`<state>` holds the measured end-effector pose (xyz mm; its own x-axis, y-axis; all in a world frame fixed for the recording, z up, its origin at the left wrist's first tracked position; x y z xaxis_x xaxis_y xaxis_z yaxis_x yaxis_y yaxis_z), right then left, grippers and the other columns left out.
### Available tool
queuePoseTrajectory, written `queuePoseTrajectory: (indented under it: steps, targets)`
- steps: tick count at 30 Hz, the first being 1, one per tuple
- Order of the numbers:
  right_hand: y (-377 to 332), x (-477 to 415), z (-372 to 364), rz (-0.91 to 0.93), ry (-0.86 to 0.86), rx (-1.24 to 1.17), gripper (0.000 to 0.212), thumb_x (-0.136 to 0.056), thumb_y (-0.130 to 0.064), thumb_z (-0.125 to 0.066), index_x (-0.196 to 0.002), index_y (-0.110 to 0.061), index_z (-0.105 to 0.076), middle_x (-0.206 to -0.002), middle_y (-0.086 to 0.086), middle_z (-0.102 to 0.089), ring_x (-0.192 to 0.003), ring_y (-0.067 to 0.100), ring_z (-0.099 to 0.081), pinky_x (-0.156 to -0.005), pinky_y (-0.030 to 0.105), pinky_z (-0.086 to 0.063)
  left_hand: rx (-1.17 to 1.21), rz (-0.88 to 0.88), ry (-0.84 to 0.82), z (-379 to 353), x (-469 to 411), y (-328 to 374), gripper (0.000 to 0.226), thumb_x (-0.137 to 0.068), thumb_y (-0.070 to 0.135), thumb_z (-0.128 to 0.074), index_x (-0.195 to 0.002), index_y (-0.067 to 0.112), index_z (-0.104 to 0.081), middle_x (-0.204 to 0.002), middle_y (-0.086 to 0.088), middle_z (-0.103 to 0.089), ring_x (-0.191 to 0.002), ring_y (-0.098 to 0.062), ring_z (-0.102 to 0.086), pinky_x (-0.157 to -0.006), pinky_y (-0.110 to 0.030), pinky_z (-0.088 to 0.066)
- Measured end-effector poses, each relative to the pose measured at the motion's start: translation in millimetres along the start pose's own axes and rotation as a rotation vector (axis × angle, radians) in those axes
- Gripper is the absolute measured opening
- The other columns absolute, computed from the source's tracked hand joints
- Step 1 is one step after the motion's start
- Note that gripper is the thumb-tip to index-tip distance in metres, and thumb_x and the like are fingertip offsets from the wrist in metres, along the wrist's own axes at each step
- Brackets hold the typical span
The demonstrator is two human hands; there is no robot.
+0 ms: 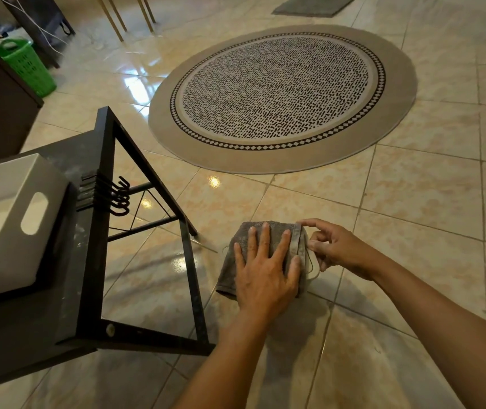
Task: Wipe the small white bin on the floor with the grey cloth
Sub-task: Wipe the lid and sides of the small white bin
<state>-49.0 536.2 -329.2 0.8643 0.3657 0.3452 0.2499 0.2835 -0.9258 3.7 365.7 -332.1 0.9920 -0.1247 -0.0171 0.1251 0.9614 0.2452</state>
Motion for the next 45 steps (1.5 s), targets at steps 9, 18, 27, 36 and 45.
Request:
queuePoseTrajectory:
  steps: [9,18,27,36,45]
  targets:
    - [-0.4,-3.5,0.5,-0.033,-0.008,-0.018,0.048,-0.099,-0.005,-0.053,-0.141,-0.029,-0.05,-0.083,0.013,-0.056,-0.068,0.018,-0.061,-0.057,0.025,-0.055,0.013,0.161,0.027,-4.9,15.0,-2.9,0.057,-0.099,0.056,-0.023,-0.153,0.043,-0.009,-0.163,-0.001,0.004,-0.148,-0.024,0.016,-0.117,-0.052,0.012]
    - [-5.0,-5.1,-3.0,-0.008,0.018,-0.046,0.046,-0.098,0.0,-0.053,-0.139,-0.021,-0.049,-0.08,0.014,-0.059,-0.064,0.016,-0.064,-0.062,0.028,-0.057,0.013,0.256,-0.023,-0.3,-10.4,-2.9,0.06,-0.098,0.053,-0.021,-0.152,0.042,0.0,-0.164,-0.003,0.007,-0.148,-0.025,0.017,-0.114,-0.055,0.015]
    - [-4.9,-5.3,3.8,-0.005,0.017,-0.032,0.05,-0.096,0.005,-0.05,-0.139,-0.018,-0.049,-0.077,0.013,-0.057,-0.063,0.018,-0.062,-0.058,0.028,-0.057,0.003,0.173,-0.051,-3.9,-13.2,26.9,0.061,-0.097,0.055,-0.019,-0.153,0.042,0.002,-0.164,-0.002,0.01,-0.147,-0.026,0.019,-0.115,-0.057,0.015]
    - [-4.1,-9.9,4.6,-0.005,-0.003,-0.014,0.046,-0.096,0.003,-0.052,-0.136,-0.019,-0.051,-0.075,0.009,-0.059,-0.06,0.013,-0.062,-0.059,0.028,-0.055,-0.002,0.224,-0.029,-1.2,9.1,12.8,0.062,-0.096,0.054,-0.018,-0.153,0.042,0.002,-0.163,-0.003,0.011,-0.147,-0.027,0.021,-0.113,-0.057,0.017]
    - [-3.3,-7.7,5.7,-0.004,0.049,-0.036,0.048,-0.096,0.002,-0.052,-0.139,-0.019,-0.049,-0.079,0.014,-0.058,-0.062,0.018,-0.061,-0.057,0.026,-0.055,0.033,0.325,-0.014,-1.5,-11.0,0.7,0.063,-0.095,0.054,-0.019,-0.153,0.041,0.003,-0.164,-0.002,0.011,-0.147,-0.025,0.02,-0.111,-0.056,0.02]
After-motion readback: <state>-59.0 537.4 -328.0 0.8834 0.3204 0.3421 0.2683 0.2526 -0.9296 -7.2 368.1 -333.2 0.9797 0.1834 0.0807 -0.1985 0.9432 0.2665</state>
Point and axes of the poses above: each hand's wrist, its own x-axis away from the middle knuckle, its own z-axis out of the back of the hand, y = z × x, the point moved 3 cm from there along -x, towards the middle knuckle
